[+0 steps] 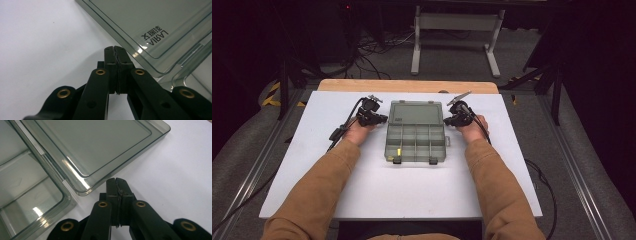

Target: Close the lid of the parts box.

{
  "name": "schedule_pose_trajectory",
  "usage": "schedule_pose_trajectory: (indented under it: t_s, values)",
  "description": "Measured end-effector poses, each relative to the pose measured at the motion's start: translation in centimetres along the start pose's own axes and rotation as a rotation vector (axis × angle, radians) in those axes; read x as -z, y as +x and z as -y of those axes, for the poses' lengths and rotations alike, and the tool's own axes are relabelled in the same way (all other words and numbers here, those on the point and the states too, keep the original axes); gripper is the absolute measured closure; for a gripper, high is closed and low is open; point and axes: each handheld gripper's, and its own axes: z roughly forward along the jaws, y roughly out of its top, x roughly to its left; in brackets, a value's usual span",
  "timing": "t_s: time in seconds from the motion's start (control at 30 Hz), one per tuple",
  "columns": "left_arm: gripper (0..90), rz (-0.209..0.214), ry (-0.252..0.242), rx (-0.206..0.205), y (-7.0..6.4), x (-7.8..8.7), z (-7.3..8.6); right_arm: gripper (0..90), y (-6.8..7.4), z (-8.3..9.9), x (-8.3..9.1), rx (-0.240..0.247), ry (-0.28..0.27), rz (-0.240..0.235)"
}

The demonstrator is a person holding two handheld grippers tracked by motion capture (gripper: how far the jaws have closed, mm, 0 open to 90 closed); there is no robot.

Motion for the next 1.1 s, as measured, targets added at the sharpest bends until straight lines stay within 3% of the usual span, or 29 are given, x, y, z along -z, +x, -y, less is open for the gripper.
schedule_pose_trajectory:
  t_s: [0.53, 1.1]
  values:
    - [89.6, 0.020, -0.008, 0.014, -0.06, -0.27, 0.12, 89.7, 0.03, 0.09, -0.29, 0.000, 0.008, 0.001]
    - [89.6, -0.007, -0.018, 0.012, -0.38, -0.49, -0.04, 89.4, 0.05, -0.26, -0.70, -0.001, -0.007, 0.018]
